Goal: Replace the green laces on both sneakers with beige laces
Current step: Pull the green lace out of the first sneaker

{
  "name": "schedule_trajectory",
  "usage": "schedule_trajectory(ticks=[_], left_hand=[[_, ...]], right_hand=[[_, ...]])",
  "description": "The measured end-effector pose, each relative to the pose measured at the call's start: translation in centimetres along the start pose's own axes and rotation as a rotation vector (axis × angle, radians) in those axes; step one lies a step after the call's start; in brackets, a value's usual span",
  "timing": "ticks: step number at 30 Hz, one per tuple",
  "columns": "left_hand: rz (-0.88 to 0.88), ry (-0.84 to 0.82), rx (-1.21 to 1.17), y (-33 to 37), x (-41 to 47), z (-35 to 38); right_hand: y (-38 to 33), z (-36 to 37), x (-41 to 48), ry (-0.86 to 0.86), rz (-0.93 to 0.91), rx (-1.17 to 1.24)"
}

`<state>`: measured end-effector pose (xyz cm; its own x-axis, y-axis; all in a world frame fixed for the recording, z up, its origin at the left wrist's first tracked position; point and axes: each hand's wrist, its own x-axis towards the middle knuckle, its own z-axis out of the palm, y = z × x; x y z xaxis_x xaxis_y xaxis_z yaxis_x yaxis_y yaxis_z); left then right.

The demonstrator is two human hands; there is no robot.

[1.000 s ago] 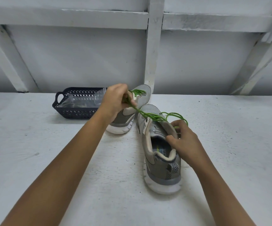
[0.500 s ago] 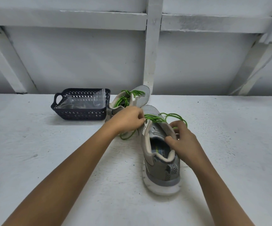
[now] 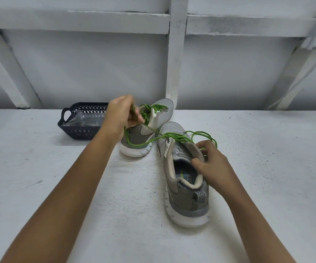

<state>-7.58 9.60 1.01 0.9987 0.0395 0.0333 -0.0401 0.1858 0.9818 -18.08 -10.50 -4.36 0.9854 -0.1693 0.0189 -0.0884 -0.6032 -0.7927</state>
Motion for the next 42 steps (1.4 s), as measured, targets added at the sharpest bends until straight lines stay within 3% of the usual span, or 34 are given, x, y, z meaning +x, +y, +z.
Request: schedule_trajectory(ticks=[6,8,12,22,27,32,35,39,42], left_hand=[[0.042,-0.345,0.934,-2.5,-0.9,0.9],[0.084,-0.431,1.129,-3.0,-0.8,1.4],[-0.032,-0.503,1.072,-3.5,-0.9,2.1],[0.021,-0.473,1.082,-4.0,-1.0,2.4],[0.125,-0.275,1.076,-2.9,-0.8,2.0],[0.217,0.040,0.953,-0.9,-0.6,0.8],[0.317,0.190,1.025,-0.5,-0.5,0.0],[0.396,-0.035,1.356,-1.2,-0.7,0.7],[0.579,-0.236,1.517,-2.5,-0.6,1.4]], right_hand=[[-0.1,0.0,-0.1,0.009,-0.001,0.007],[0.0,0.0,0.0,0.010,-0.003,0.002],[0.0,0.0,0.1,0.009,-0.005,-0.013],[0.1,0.0,0.2,0.002,-0.002,-0.022],[0.1,0.0,0.1,-0.007,0.003,-0.002],[0.2,0.0,0.0,0.003,-0.002,0.005],[0.2,0.0,0.1,0.008,-0.017,-0.025],[0.1,0.0,0.1,0.007,-0.020,-0.042],[0.1,0.0,0.1,0.003,-0.021,-0.046]])
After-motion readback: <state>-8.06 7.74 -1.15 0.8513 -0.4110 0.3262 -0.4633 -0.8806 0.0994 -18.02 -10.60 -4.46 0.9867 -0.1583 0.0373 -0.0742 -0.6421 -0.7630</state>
